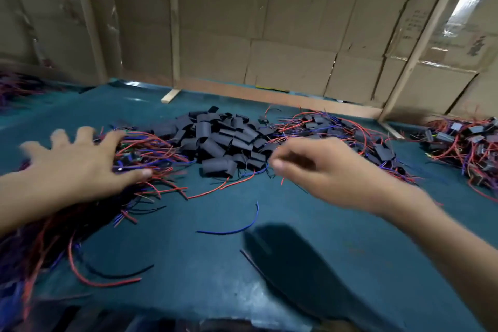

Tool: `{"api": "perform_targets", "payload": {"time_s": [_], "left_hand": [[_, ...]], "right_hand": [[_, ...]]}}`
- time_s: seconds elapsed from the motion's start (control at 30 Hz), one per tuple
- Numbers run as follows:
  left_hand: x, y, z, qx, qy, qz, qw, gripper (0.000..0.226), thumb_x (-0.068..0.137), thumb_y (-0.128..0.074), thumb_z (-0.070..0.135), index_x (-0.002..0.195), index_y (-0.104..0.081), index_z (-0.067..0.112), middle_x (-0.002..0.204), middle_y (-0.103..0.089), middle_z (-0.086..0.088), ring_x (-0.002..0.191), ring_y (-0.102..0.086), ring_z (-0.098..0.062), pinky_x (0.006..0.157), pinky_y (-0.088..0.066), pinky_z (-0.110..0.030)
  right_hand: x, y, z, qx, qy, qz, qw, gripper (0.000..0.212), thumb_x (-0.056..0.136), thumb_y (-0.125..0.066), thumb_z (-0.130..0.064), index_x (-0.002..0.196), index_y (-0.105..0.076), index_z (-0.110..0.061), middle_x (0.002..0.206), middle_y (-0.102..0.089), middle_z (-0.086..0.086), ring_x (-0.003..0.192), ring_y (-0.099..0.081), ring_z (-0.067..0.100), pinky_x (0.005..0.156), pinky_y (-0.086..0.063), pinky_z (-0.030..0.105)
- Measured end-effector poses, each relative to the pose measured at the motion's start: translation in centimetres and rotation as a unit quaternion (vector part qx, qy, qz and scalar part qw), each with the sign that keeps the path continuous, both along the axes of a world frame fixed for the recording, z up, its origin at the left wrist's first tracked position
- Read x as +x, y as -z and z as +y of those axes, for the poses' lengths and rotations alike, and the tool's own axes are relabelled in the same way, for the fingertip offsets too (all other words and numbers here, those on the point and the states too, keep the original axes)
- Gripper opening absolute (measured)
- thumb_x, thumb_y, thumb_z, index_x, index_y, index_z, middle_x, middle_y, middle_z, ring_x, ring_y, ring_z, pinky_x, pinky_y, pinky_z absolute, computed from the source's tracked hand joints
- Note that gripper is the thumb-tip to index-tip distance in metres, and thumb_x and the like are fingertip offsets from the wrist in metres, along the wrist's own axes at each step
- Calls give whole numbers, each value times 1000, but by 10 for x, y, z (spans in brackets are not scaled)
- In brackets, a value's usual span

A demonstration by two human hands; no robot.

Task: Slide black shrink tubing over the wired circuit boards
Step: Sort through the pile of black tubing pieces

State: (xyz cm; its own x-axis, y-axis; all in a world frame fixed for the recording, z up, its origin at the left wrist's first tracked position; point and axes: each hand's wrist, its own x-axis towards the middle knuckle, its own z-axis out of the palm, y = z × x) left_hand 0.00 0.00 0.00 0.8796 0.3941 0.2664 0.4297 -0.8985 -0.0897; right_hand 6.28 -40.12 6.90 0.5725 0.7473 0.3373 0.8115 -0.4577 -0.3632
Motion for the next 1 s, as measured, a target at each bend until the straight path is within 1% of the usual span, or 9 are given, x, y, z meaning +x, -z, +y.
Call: {"api": "perform_targets", "payload": {"time_s": [0.1, 0.23, 0.37, 0.53, 0.67, 0.77, 0.83, 0.9, 1.0], "left_hand": [[15, -7, -13, -40, -19, 9, 999, 113, 43, -13, 112, 139, -27, 54, 132, -53, -14, 118, -52, -45, 102, -40, -57], [11, -12, -31, -3, -16, 1, 1000, 103, 52, -19, 108, 139, -33, 55, 132, -58, -5, 116, -56, -39, 91, -38, -54], [12, -12, -54, 4, -5, -18, 1000, 91, 62, -30, 100, 139, -37, 52, 131, -58, -7, 115, -58, -38, 92, -37, -54], [31, -12, -92, 24, 17, -8, 1000, 85, 68, -32, 94, 138, -43, 47, 130, -58, -8, 116, -56, -38, 95, -35, -55], [43, -17, -100, 29, 30, 22, 999, 86, 72, -35, 92, 141, -42, 41, 135, -56, -8, 121, -52, -38, 99, -32, -58], [45, -30, -93, -26, 38, 95, 994, 98, 65, -38, 99, 146, -35, 43, 147, -46, -9, 134, -38, -39, 106, -23, -65], [49, -48, -95, -50, 38, 171, 983, 105, 58, -39, 103, 146, -32, 45, 151, -41, -8, 138, -32, -39, 104, -24, -63], [59, -67, -104, -54, 55, 211, 974, 92, 68, -49, 93, 143, -43, 39, 147, -49, -5, 134, -43, -35, 101, -34, -51], [78, -82, -115, -52, 104, 170, 979, 26, 91, -62, 36, 109, -66, 17, 112, -67, -9, 104, -63, -35, 93, -52, -45]], "right_hand": [[47, 27, 48, 37, 116, 24, 992, 22, 99, -62, -24, 119, -67, -17, 102, -71, -3, 91, -64, 12, 88, -49, 29], [85, 70, 63, -21, 156, 38, 987, 39, 99, -62, -25, 135, -61, -9, 128, -65, 13, 115, -61, 30, 100, -42, 31], [94, 96, 63, -28, 156, -25, 987, 28, 98, -65, -28, 118, -74, -10, 112, -69, 14, 110, -58, 34, 95, -33, 32], [90, 98, 60, 14, 160, -42, 986, 27, 95, -70, -27, 116, -75, -9, 104, -66, 18, 102, -61, 35, 90, -46, 37], [86, 105, 58, 43, 168, -63, 983, 32, 98, -66, -29, 122, -71, -9, 102, -61, 18, 103, -57, 33, 81, -33, 27], [82, 105, 55, 79, 158, -54, 983, 30, 97, -68, -25, 120, -73, -6, 102, -62, 15, 100, -59, 29, 81, -33, 22], [79, 104, 54, 102, 149, -75, 981, 25, 97, -70, -20, 116, -76, -5, 100, -66, 15, 97, -62, 30, 83, -41, 26], [76, 102, 55, 134, 158, -105, 973, 25, 96, -70, -17, 117, -75, -4, 103, -72, 16, 98, -66, 33, 87, -50, 37], [72, 102, 56, 162, 178, -137, 961, 30, 96, -70, -18, 122, -73, -4, 101, -76, 16, 92, -69, 34, 83, -54, 41]]}}
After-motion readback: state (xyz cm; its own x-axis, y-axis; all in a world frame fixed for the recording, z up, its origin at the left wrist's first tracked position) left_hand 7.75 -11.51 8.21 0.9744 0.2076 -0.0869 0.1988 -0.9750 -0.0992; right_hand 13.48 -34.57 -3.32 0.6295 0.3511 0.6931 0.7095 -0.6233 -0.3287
